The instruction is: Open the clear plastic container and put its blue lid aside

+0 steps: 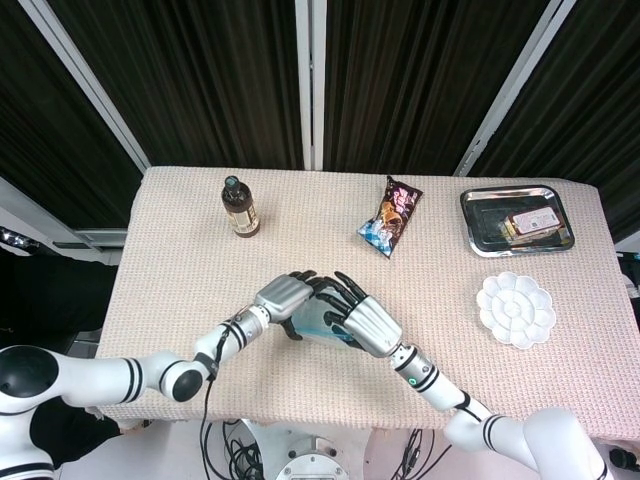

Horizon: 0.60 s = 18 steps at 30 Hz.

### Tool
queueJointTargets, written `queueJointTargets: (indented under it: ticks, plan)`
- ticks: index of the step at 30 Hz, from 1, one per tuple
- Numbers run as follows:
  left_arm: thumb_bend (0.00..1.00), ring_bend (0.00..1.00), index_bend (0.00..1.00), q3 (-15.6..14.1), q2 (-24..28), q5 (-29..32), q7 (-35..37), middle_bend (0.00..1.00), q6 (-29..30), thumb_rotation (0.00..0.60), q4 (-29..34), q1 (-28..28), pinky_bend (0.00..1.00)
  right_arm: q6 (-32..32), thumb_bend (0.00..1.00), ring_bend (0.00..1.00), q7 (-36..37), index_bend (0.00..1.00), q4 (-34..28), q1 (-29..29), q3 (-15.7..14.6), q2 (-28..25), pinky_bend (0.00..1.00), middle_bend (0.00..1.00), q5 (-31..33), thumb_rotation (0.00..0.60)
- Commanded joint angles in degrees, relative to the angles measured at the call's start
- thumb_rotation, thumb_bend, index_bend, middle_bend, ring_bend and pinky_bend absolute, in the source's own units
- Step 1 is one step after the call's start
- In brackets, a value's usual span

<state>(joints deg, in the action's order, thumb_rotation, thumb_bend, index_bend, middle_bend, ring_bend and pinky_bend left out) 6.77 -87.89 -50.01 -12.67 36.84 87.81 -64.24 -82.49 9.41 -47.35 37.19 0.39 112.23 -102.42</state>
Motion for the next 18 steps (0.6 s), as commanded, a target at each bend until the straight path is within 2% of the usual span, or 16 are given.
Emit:
queueJointTargets:
  ticks: [1,5,18]
  plan:
    - [0.0,0.0,0.06,-0.07,0.4,-0.19,0.15,0.06,0.71,0.6,0.39,0.41,0.1,-1.68,0.37,0.03,1.13,0.81,1.93,-0.06,0.01,1.24,0.0,0.29,-0.29,0.6]
    - [0.0,0.0,0.06,-0.07,1.03,-0.81,0.25,0.04,2.42,0.6,0.88,1.29,0.1,-4.06,0.37,0.04,1.96,0.85,3.74,-0.04,0.46,2.01,0.0,0.31,-0.51,0.6]
    - [0.0,0.0,0.06,-2.2,3.72,-0.95,-1.89,0.04,6.98,0.6,1.04,4.86,0.09,-10.38,0.37,0.06,1.92,0.88,8.47,1.37,3.37,2.21,0.0,0.34,-0.04,0.6]
